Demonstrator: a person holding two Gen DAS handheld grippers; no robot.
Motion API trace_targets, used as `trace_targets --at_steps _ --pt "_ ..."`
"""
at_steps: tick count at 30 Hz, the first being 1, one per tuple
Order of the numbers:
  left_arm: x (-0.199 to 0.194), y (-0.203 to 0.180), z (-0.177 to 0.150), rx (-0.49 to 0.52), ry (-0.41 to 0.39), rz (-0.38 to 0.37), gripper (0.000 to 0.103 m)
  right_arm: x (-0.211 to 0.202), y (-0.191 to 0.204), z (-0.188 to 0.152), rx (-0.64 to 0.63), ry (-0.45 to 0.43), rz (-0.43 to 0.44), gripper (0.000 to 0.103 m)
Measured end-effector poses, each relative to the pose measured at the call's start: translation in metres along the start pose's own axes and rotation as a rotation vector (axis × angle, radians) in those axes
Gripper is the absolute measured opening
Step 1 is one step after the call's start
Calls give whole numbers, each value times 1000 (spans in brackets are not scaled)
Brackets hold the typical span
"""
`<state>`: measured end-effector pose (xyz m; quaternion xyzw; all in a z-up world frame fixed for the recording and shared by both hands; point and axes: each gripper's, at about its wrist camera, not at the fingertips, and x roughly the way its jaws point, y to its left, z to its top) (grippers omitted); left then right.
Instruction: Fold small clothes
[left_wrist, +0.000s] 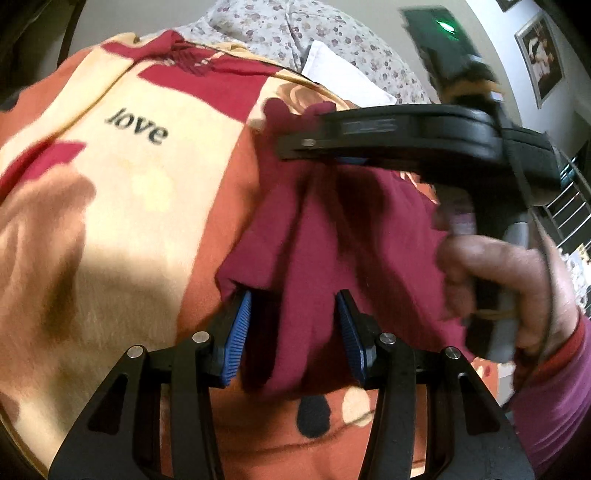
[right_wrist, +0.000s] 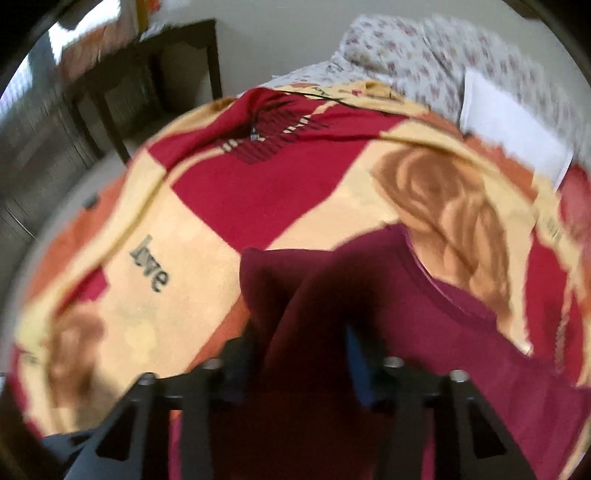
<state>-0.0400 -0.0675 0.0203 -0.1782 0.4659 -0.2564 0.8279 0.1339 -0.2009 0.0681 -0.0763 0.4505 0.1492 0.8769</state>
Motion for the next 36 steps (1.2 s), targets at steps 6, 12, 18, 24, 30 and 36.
trace_targets --at_steps 6,12,18,24,30,36 --pt "4 -3 10 -10 18 1 52 -18 -15 -10 63 -26 108 21" --pt "-22 8 18 1 -78 -16 62 -17 -26 -15 109 -30 164 21" --pt "-30 18 26 -31 -128 -20 78 -12 -29 -16 124 -31 193 21" --pt "5 10 29 1 -20 -2 82 -11 -34 -16 146 -30 221 21" --pt "23 -3 31 26 4 -18 62 -16 -36 -19 143 -51 237 21" --pt "-1 -39 32 93 -3 -85 26 -53 -50 -29 145 -139 273 19"
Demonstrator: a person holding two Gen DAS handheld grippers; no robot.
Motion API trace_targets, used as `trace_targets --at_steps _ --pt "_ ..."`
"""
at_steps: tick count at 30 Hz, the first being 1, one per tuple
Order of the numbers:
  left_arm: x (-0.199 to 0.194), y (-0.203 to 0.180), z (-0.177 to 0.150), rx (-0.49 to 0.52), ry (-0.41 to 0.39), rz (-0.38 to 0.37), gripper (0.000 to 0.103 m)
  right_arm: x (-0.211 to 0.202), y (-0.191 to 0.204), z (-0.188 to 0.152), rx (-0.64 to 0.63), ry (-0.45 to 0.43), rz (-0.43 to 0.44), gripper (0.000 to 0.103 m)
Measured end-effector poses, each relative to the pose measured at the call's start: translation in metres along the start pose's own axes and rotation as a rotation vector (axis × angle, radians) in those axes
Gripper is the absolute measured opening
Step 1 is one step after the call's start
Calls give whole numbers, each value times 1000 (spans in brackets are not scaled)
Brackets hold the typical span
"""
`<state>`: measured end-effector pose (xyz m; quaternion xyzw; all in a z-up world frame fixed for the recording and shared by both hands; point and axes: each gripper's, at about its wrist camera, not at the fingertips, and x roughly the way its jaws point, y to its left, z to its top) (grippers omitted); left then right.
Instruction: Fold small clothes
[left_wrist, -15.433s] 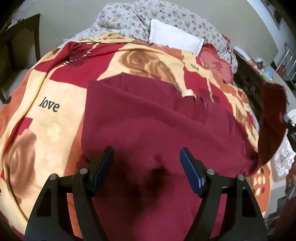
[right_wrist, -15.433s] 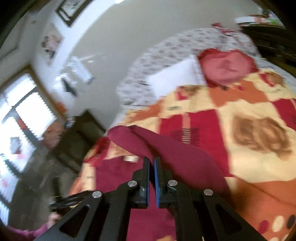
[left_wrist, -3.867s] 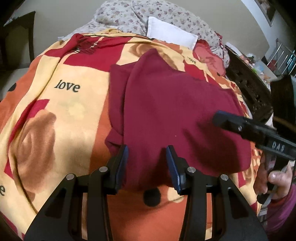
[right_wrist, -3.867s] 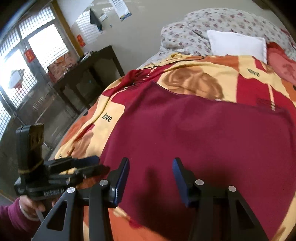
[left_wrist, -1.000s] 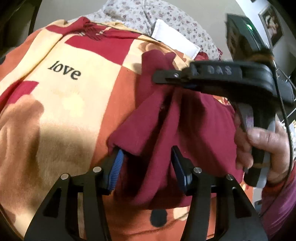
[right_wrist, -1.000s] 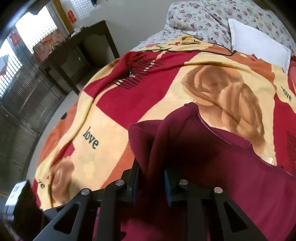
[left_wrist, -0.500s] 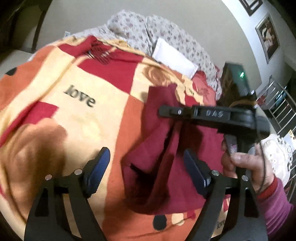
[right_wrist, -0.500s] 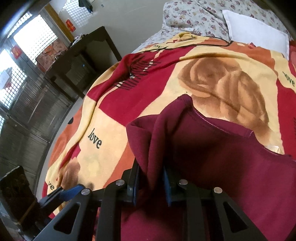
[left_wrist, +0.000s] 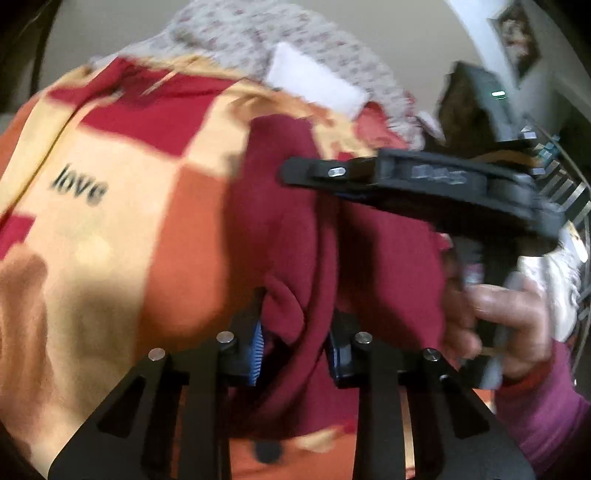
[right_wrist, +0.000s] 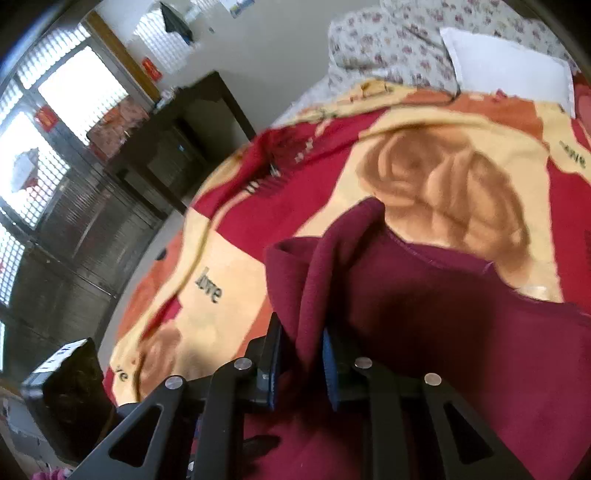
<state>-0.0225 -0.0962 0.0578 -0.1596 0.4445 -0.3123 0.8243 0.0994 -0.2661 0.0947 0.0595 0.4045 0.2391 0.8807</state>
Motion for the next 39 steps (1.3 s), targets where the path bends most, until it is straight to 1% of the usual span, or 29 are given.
trace_targets --at_steps 2,4,5,6,8,10,12,14,16,18,20,21,22,24,26,27,28,30,31,32,33,34,35,36,38,39 --pt "-9 -34 6 68 -29 -29 25 -32 -6 -1 1 -54 17 18" --pt "-11 -62 11 112 -38 -64 25 -59 -13 -3 8 -97 25 18" --pt "-10 -77 12 133 -38 -87 25 -83 -20 -5 12 -131 24 18" --pt "-6 -97 13 161 -32 -113 25 -95 -24 -8 15 -148 17 18" --pt "2 -124 12 205 -24 -140 25 -132 -39 -18 25 -194 -8 18" --pt "16 -154 11 249 -7 -178 25 -162 -60 -33 51 -229 -38 18" --pt "34 -179 5 276 27 -206 25 -187 -90 -54 106 -255 -66 18" --pt "58 -199 -5 283 75 -227 25 -203 -126 -79 188 -266 -91 18" --pt "87 -215 -16 297 123 -230 25 -209 -162 -102 279 -266 -117 18" --pt "115 -226 -28 298 171 -224 25 -205 -190 -120 351 -249 -159 18" --pt "138 -231 -38 271 237 -253 25 -194 -209 -131 403 -225 -187 18" --pt "145 -234 -42 275 266 -250 25 -191 -216 -134 414 -211 -200 18" --pt "144 -239 -46 303 265 -220 25 -193 -220 -137 431 -218 -191 18" --pt "128 -249 -47 400 228 -172 27 -205 -222 -137 457 -241 -187 19" --pt "102 -254 -47 463 216 -137 38 -226 -213 -136 441 -270 -259 20" --pt "85 -252 -44 479 201 -123 40 -237 -205 -135 417 -293 -263 20" --pt "73 -248 -42 490 182 -114 42 -242 -199 -135 402 -310 -243 20" --pt "49 -236 -42 503 135 -80 49 -250 -182 -128 350 -329 -162 21" --pt "40 -226 -43 502 114 -47 56 -247 -173 -124 319 -320 -127 21" --pt "35 -215 -42 501 93 2 58 -239 -161 -120 281 -295 -79 21" --pt "37 -207 -39 502 86 30 58 -235 -155 -120 263 -278 -49 21" --pt "40 -197 -40 491 90 59 58 -222 -147 -118 232 -246 7 21" --pt "44 -187 -43 463 110 81 58 -211 -142 -117 205 -219 21 21" --pt "50 -179 -43 438 128 90 58 -200 -141 -116 184 -194 -40 21" --pt "60 -166 -47 396 154 84 58 -183 -152 -115 197 -157 -205 21" --pt "67 -161 -50 384 168 96 58 -178 -164 -116 219 -159 -245 20"
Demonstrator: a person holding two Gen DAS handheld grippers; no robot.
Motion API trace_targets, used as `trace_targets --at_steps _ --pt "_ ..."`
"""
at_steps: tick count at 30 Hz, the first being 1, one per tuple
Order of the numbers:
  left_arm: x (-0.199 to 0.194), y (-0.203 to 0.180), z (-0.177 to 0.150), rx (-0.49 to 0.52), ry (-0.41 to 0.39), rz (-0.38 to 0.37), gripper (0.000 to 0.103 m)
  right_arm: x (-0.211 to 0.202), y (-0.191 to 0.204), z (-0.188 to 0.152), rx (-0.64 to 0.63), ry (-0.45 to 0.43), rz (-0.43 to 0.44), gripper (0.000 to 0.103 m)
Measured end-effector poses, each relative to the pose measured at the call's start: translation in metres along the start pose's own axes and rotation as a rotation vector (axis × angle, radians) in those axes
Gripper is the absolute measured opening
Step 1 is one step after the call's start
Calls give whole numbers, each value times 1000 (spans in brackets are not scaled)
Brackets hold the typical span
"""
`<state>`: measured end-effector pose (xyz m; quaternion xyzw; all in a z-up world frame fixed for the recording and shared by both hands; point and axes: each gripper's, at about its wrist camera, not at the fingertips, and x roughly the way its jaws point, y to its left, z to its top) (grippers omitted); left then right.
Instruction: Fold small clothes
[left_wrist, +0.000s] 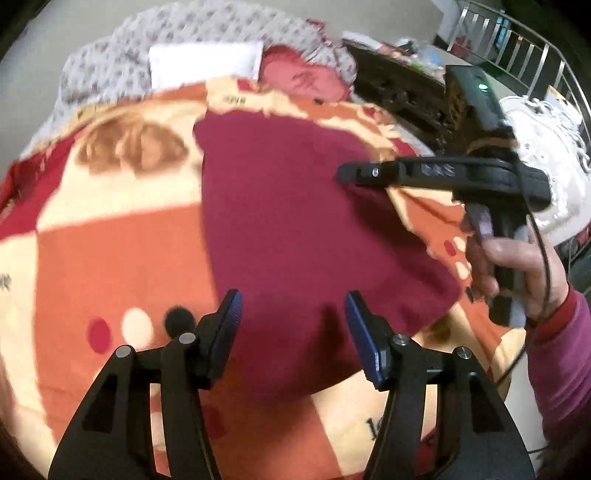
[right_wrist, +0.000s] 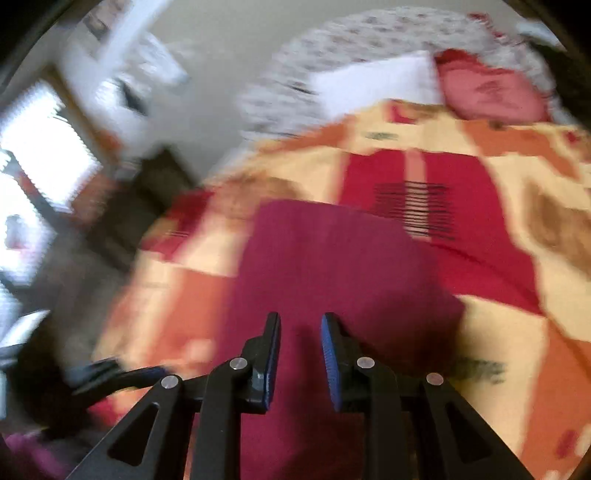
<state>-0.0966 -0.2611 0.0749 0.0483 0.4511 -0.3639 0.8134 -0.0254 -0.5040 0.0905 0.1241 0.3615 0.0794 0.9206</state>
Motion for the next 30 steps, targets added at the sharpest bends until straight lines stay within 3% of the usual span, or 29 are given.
trace_targets --at_steps 1,4,8,11,15,22,27,30 --pt "10 -3 0 -4 18 6 58 7 -16 1 44 -16 -27 20" --pt "25 0 -5 -21 37 19 58 8 -36 5 102 -34 12 17" --pt "27 1 -3 -25 30 42 58 -21 -13 1 15 -8 2 21" --pt "23 4 -5 -39 27 41 58 -40 13 -22 -55 6 57 23" --pt "24 2 -5 -43 24 55 58 -55 29 -60 -95 20 39 35" --pt "28 -8 -6 -25 26 99 58 -29 22 -100 -183 42 -231 36" --pt "21 -9 -7 -40 19 117 58 -47 4 -100 -46 23 -124 35" --pt "16 -11 -7 -37 7 131 58 -63 13 -99 -38 -12 -117 35"
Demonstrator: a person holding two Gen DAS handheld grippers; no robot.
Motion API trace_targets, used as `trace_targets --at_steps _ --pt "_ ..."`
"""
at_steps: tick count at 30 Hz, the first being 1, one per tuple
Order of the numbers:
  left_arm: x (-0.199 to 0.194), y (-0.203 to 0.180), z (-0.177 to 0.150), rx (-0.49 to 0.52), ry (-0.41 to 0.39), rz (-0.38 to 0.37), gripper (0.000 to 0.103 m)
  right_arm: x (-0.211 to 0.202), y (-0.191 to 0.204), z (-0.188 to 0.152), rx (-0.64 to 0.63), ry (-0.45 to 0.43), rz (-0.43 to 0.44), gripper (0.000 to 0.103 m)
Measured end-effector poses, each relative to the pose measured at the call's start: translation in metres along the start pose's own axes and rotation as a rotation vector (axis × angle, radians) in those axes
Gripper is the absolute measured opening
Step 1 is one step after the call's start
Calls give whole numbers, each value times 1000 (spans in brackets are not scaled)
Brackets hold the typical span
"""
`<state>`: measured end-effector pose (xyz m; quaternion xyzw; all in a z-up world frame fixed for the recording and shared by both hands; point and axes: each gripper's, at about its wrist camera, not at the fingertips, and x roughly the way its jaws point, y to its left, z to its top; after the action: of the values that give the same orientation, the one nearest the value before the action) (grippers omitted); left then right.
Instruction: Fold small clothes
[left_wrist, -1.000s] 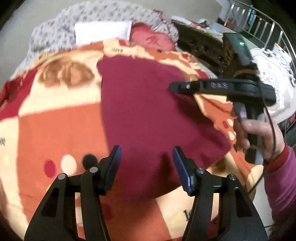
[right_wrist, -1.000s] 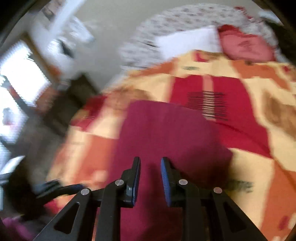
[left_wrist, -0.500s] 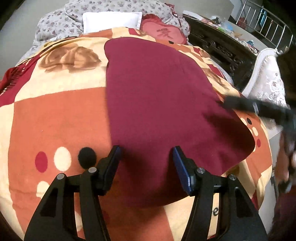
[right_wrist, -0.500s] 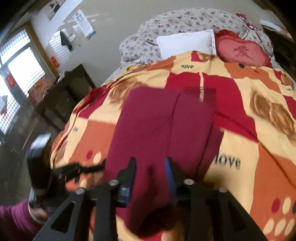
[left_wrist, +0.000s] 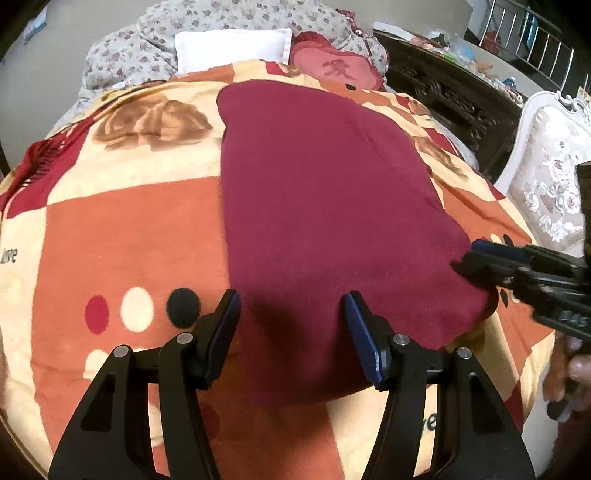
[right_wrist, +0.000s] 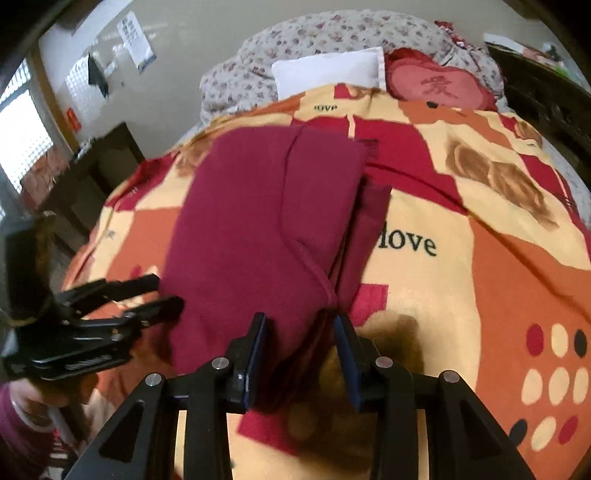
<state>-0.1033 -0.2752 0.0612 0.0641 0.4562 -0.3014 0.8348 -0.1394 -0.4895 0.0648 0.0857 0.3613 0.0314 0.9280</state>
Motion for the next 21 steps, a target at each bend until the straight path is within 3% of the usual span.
trace_targets --at_steps 2,6,8,11,16,17,19,21 --pt "-3 0 0 -4 -7 2 58 -9 5 1 0 -23 1 36" --pt "-13 5 2 -38 -28 -43 58 -11 3 5 66 -55 33 62" --pt "-18 10 6 -67 -49 -85 61 -4 -3 8 113 -55 52 69" --pt "-14 21 16 -122 -46 -161 68 17 -17 16 171 -28 78 71" --pt "9 38 32 -184 -14 -249 68 49 -44 29 268 -2 157 72" --pt "16 41 35 -193 -4 -269 73 57 -51 31 290 0 171 72" --pt "25 44 39 -206 -16 -278 81 68 -60 32 317 7 210 76" --pt "36 47 44 -212 -16 -284 81 77 -65 33 342 12 269 77"
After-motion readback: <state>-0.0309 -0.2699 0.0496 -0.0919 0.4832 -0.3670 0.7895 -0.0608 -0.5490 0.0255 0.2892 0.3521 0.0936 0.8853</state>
